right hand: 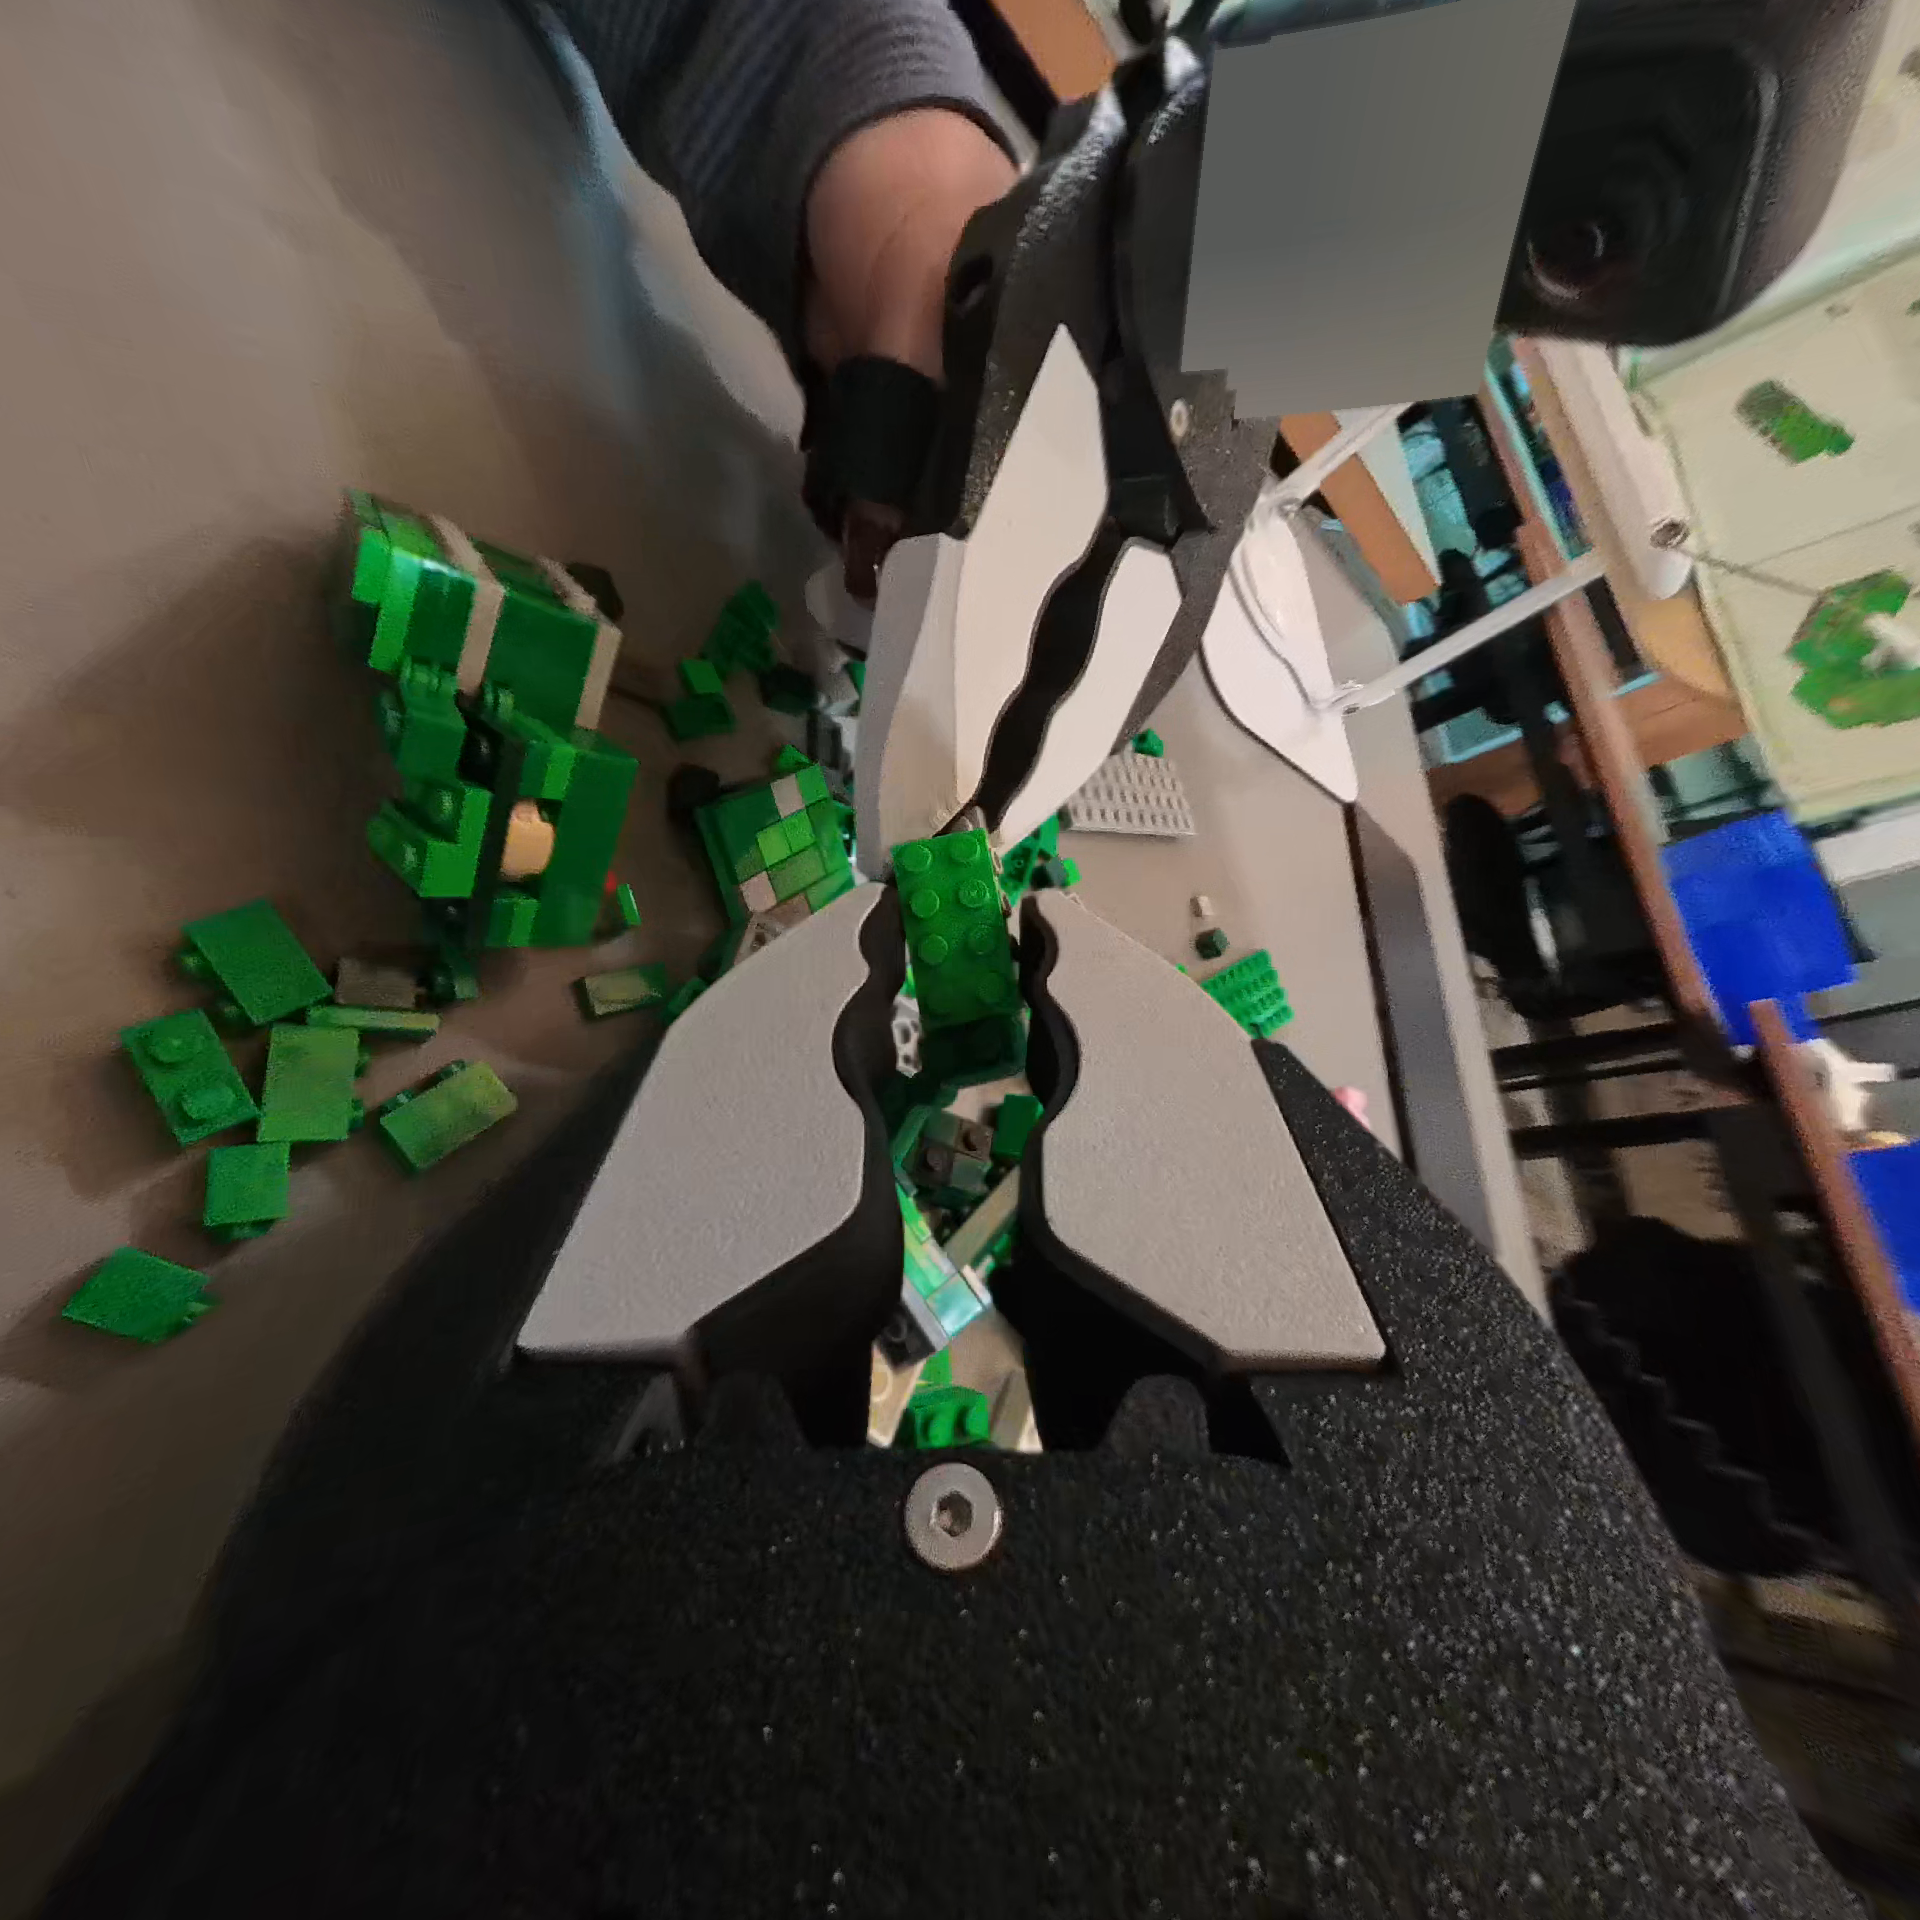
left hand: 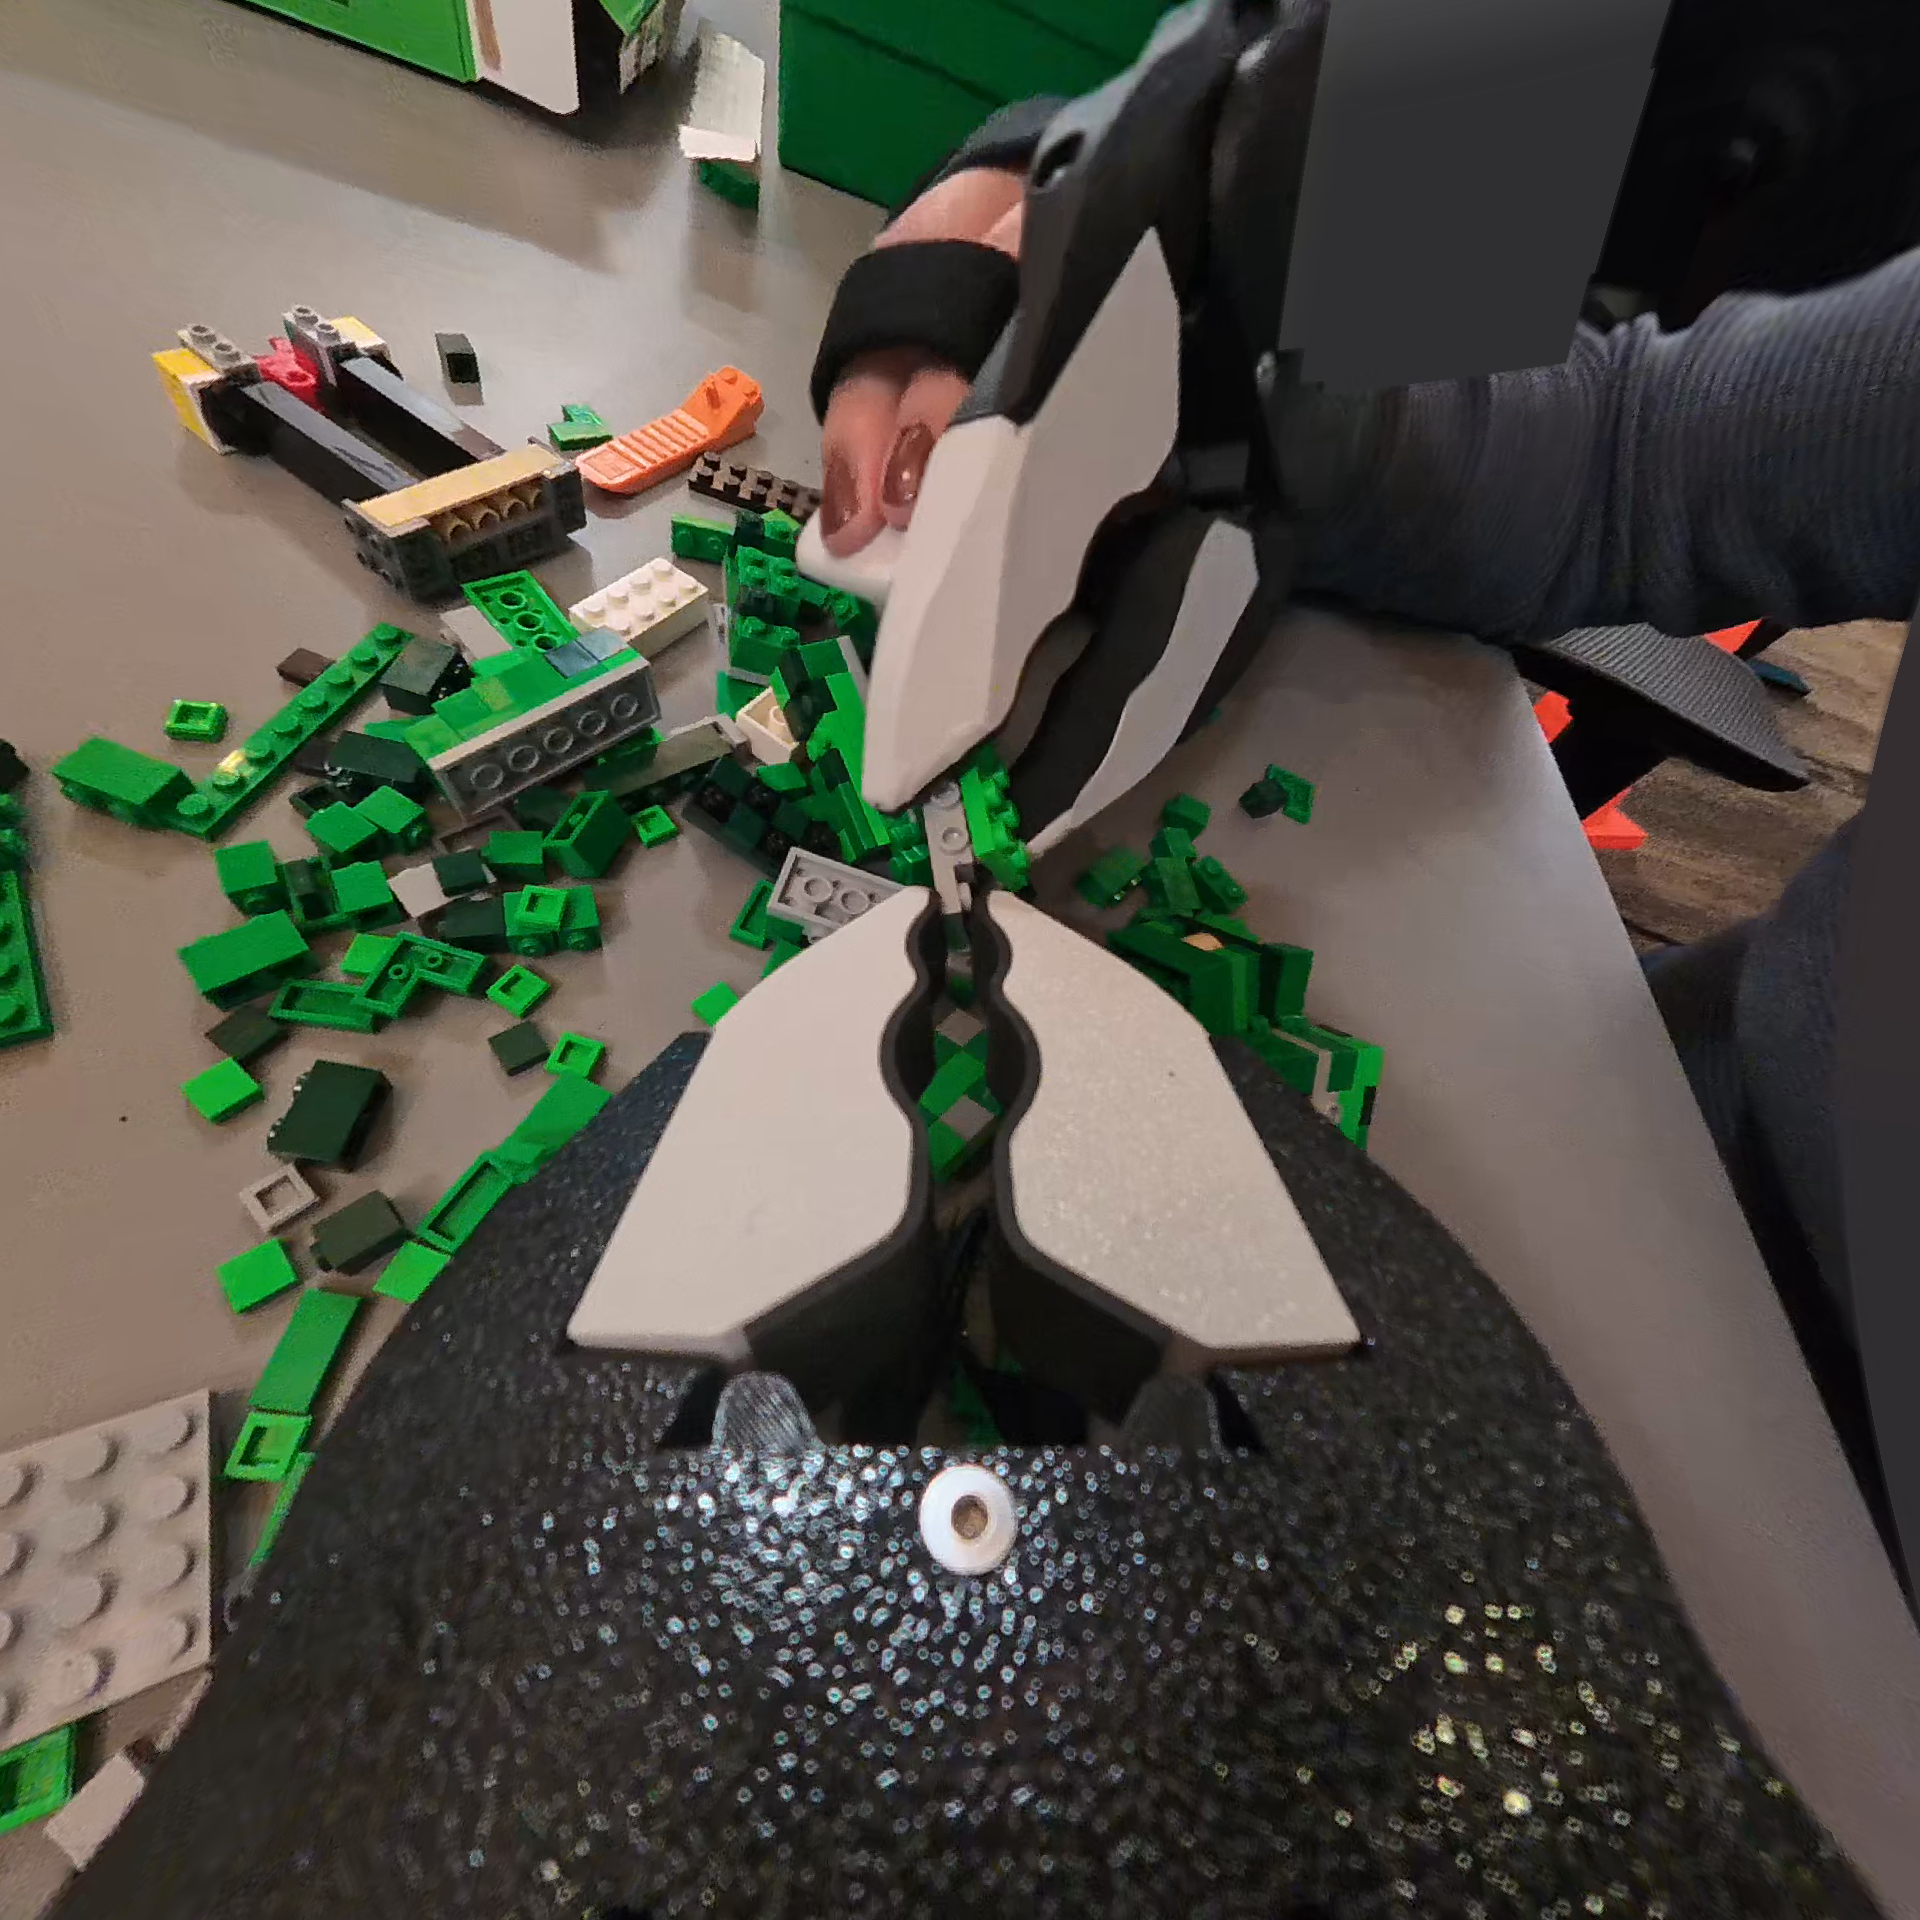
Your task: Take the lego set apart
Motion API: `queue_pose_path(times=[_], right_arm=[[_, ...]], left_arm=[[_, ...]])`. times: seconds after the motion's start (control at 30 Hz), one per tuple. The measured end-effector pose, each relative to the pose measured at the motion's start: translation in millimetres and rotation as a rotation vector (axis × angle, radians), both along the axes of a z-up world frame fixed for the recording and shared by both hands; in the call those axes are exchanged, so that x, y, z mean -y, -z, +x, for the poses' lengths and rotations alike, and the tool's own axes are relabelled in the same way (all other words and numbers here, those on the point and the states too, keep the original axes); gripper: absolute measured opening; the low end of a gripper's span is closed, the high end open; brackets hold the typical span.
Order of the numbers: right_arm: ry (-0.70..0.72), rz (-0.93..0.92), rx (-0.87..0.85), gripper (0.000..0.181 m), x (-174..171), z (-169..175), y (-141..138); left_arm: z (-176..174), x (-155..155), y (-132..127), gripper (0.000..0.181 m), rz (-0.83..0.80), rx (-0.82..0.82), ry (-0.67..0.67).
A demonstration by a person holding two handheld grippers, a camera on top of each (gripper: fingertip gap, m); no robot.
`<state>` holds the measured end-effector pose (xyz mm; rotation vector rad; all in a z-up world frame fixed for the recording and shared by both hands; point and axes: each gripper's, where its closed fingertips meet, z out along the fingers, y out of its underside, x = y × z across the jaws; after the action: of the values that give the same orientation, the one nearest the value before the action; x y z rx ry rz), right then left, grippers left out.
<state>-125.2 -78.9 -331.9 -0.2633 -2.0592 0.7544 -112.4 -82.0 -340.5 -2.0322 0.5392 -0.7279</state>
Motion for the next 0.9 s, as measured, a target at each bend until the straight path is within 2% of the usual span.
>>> queue_pose_path(times=[0.17,0.3,0.5,0.6,0.73,0.83,0.9], right_arm=[[-0.005,-0.26,0.071,0.018,0,0,-12],[0.051,-0.341,0.052,0.019,-19,-1,-26],[0.148,-0.249,0.168,0.036,-40,-2,-8],[0.164,-0.206,0.131,0.038,-37,-5,-8],[0.244,-0.101,0.119,0.032,-38,-12,-2],[0.304,-0.1,0.119,0.025,-39,-17,-2],[0.323,-0.117,0.115,0.015,-37,-19,-5]], left_arm=[[-6,-2,4,0.005,-0.006,-0.035,-0.031],[-16,-7,2,0.004,-0.007,-0.01,-0.1],[-30,-13,-3,0.004,-0.003,0.056,-0.181],[-29,-12,-5,0.004,-0.007,0.088,-0.176],[-28,-13,-7,0.004,-0.005,0.11,-0.177],[-27,-13,-10,0.004,-0.009,0.142,-0.177],[-26,-12,-10,0.004,-0.015,0.157,-0.17]])
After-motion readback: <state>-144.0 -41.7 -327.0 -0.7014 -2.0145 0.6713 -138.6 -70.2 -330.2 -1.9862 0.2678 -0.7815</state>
